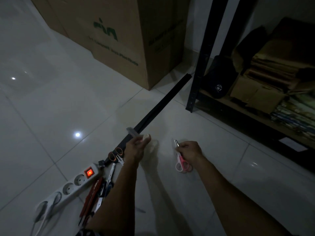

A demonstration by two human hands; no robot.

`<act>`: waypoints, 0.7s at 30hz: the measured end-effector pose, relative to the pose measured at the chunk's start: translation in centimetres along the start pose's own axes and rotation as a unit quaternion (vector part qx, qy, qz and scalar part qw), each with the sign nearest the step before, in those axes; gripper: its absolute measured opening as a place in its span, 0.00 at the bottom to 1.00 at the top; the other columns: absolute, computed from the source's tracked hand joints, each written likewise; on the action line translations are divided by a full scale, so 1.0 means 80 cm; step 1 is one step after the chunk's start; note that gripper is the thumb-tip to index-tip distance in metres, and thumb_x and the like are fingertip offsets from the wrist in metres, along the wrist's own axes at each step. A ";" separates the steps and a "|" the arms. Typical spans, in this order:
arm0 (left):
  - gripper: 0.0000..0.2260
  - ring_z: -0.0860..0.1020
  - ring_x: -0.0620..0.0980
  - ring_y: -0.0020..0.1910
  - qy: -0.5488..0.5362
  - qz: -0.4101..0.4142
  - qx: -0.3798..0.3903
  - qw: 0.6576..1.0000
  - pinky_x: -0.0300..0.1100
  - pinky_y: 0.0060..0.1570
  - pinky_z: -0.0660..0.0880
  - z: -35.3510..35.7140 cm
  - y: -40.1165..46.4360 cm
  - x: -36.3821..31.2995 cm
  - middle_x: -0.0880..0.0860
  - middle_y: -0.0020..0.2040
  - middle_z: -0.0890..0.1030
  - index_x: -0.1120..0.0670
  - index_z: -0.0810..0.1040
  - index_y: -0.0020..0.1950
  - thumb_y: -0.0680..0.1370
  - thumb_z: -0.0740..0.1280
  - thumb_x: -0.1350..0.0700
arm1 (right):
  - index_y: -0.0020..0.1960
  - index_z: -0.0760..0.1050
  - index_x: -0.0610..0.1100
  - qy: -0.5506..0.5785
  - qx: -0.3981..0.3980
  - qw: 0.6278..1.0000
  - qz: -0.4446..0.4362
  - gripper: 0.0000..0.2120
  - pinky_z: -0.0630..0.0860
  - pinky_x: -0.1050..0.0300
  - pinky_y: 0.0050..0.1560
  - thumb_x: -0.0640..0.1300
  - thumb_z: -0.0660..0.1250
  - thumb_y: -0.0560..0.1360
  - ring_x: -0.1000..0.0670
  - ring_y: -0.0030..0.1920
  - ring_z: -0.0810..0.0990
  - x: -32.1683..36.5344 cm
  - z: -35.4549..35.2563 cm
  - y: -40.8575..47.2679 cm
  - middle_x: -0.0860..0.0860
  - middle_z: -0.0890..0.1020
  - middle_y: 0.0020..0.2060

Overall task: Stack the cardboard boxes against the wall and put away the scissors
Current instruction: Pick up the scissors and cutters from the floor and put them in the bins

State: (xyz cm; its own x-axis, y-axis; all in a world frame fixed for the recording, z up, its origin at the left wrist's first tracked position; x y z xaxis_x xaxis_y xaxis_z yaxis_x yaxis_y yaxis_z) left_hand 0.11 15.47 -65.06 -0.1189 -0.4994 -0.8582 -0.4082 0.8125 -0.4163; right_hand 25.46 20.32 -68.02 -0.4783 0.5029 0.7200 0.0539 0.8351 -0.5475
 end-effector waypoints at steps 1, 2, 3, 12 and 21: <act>0.18 0.78 0.48 0.51 0.001 0.019 0.010 1.000 0.46 0.52 0.75 0.004 -0.013 -0.016 0.53 0.53 0.80 0.54 0.81 0.58 0.73 0.72 0.45 | 0.33 0.82 0.49 0.029 0.000 1.000 0.008 0.09 0.80 0.51 0.45 0.38 0.78 0.68 0.46 0.38 0.81 0.003 -0.007 -0.004 0.50 0.83 0.32; 0.16 0.78 0.47 0.50 0.012 0.031 0.021 0.999 0.43 0.49 0.75 0.008 -0.028 -0.032 0.52 0.51 0.80 0.53 0.81 0.57 0.74 0.71 0.45 | 0.35 0.83 0.47 0.054 0.001 0.998 0.019 0.07 0.81 0.51 0.43 0.38 0.78 0.68 0.45 0.37 0.82 0.009 -0.017 -0.017 0.48 0.83 0.32; 0.15 0.78 0.46 0.47 0.028 0.043 0.031 0.998 0.40 0.46 0.74 0.012 -0.044 -0.054 0.51 0.50 0.81 0.52 0.81 0.56 0.75 0.71 0.45 | 0.39 0.84 0.45 0.087 0.000 0.996 0.030 0.04 0.80 0.52 0.40 0.38 0.78 0.68 0.44 0.36 0.82 0.019 -0.028 -0.029 0.45 0.84 0.34; 0.14 0.76 0.34 0.45 0.127 0.110 0.135 0.977 0.24 0.41 0.68 0.001 -0.260 -0.319 0.43 0.49 0.79 0.51 0.79 0.58 0.76 0.69 0.46 | 0.42 0.82 0.44 0.189 -0.021 0.975 0.111 0.05 0.83 0.47 0.46 0.36 0.74 0.72 0.41 0.41 0.84 0.179 -0.202 -0.266 0.41 0.85 0.41; 0.11 0.80 0.42 0.49 0.075 0.232 0.254 0.936 0.36 0.46 0.77 0.028 -0.423 -0.626 0.44 0.50 0.83 0.46 0.81 0.55 0.74 0.71 0.45 | 0.46 0.82 0.40 0.299 -0.159 0.937 0.089 0.02 0.77 0.58 0.34 0.35 0.70 0.76 0.47 0.34 0.81 0.358 -0.441 -0.437 0.43 0.83 0.37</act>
State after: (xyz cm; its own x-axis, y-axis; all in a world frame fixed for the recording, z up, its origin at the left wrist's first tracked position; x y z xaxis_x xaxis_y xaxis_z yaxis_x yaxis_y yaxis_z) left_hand 21.89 13.65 -8.63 -0.3183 -0.0627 -0.9459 0.1976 0.9715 -0.1309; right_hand 40.77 13.42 -13.22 0.1338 0.5970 0.7910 0.3893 0.7024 -0.5960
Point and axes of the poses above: each hand's wrist, its own y-axis towards the middle knuckle, its own z-axis out of the palm, x = y × z, the point moved 10 cm from there along y, towards the middle knuckle
